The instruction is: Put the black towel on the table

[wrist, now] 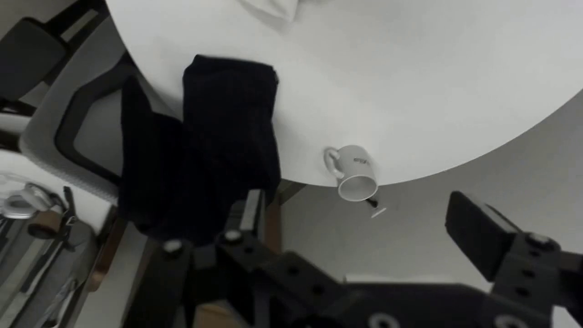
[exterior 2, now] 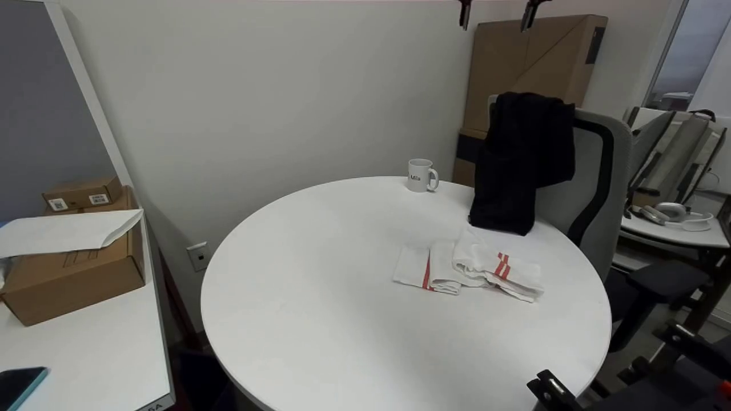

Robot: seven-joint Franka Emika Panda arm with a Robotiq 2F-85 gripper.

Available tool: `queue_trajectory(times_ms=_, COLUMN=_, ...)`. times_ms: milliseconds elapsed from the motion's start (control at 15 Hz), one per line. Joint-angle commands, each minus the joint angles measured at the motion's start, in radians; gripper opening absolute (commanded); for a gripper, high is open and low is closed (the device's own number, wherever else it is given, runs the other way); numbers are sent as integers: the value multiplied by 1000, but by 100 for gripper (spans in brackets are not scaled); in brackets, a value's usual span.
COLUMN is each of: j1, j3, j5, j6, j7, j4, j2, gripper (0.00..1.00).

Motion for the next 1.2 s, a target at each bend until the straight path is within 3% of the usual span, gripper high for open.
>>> queue_trajectory(times_ms=0, j1=-65, j3=-27, j5=-241, j6=43, j7=185, j4=51, j2=82, gripper=100)
queue_trajectory(times_ms=133, j1=-74, j3=-67, j5=-333, j6=14, j7=246, j4=69, j2=112, gripper=100)
queue_trajectory(times_ms=333, j1=-66, j3=-129, j5=-366, j6=-28, j7=241, j4=90, j2=155, gripper=100)
queue_trajectory(times_ms=800, j1=-66, j3=-251, j5=-252, j6=-76, j7=102, j4=133, j2=246, gripper=100)
queue_trajectory(times_ms=1133, j1=-42, j3=-263, j5=-92, j6=-107, j7=-74, j4=241, j2=359, gripper=100)
